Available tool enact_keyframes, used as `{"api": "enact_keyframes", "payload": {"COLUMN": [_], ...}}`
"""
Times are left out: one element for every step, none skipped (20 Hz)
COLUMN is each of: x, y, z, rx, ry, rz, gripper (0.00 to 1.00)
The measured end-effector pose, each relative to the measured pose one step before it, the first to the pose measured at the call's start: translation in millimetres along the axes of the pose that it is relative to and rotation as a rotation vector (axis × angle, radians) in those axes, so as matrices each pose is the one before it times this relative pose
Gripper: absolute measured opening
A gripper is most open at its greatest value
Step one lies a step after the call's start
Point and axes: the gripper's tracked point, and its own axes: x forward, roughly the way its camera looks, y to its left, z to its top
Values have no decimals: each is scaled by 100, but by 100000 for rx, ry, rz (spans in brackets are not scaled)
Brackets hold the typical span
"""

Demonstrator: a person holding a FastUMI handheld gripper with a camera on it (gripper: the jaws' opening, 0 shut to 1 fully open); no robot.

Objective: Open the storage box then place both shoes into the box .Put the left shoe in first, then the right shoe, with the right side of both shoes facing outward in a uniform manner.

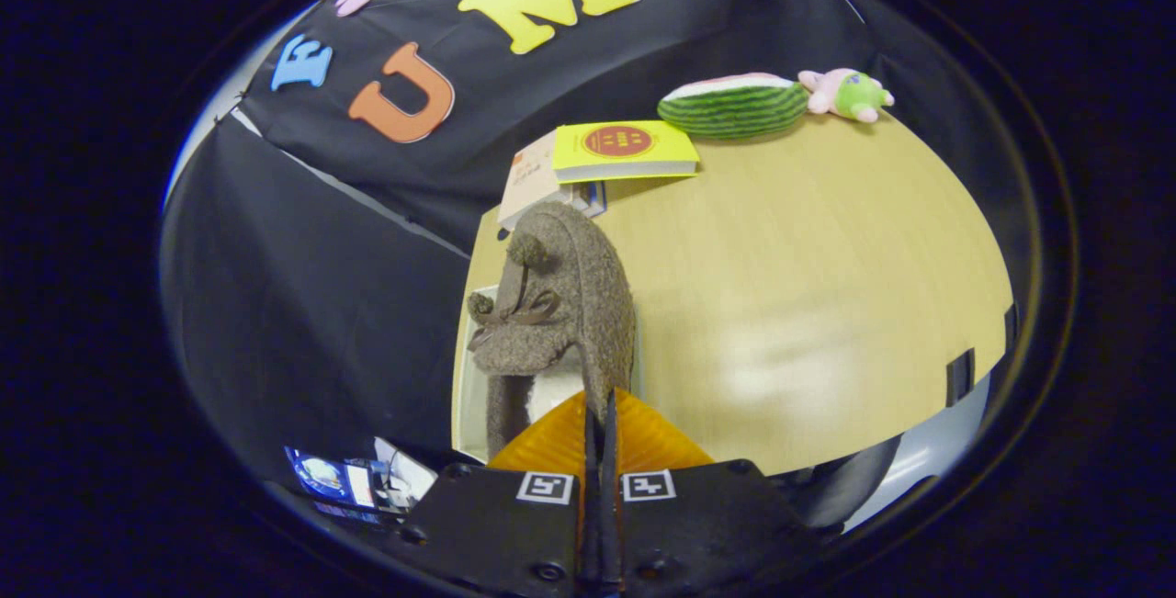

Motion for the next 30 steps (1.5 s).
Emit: {"api": "enact_keyframes", "payload": {"x": [312, 389, 420, 561, 597, 586, 654, 605, 635, 533, 521, 640, 428, 319, 174, 111, 125, 340, 257, 128, 297, 120, 224, 100, 26, -79, -302, -191, -515, -566], "y": [1403, 1244, 982, 728, 580, 396, 231, 129, 10, -70, -122, -542, 9, 35, -81, -143, -158, -268, -570, -496, -130, -107, -112, -62, 281, 75, 150, 432, 755, 1023], "z": [-266, -236, -177, -47, -212, -302, -280, -418, -337, -392, -226, -432, -130, -48, -85, 36, 135, 25, -216, -379, -104, -123, -73, -120, -222, 60, 331, 254, 144, 471], "rx": [-718, -202, -46, 566, 597, 582, 775, 1176, 1666, 1201, 909, 509, 477, 360, 213, 813, -154, -283, 159, 1491, 1344, 224, 261, 604, 61, 209, -1046, -1958, -2029, -1218], "ry": [-218, -397, -356, -682, -495, -114, 81, 395, 729, 876, 325, 273, -38, -32, 314, -742, -479, -723, -69, 778, 320, 512, 364, 338, 975, -126, -896, -1244, -1597, -2788], "rz": [855, 757, 416, -97, -332, -499, -424, -319, -390, -430, -718, -1046, -702, -338, -582, -594, -862, -985, -1512, -1303, -304, -142, -243, -147, 835, 123, 235, 847, 2561, 4194], "gripper": [6, 6, 6, 6, 6, 6, 6, 6, 6, 6, 6, 6, 6, 6, 6, 6, 6, 6, 6, 6, 6, 6, 6, 6, 7, 19, 24, 34, 39, 50]}}
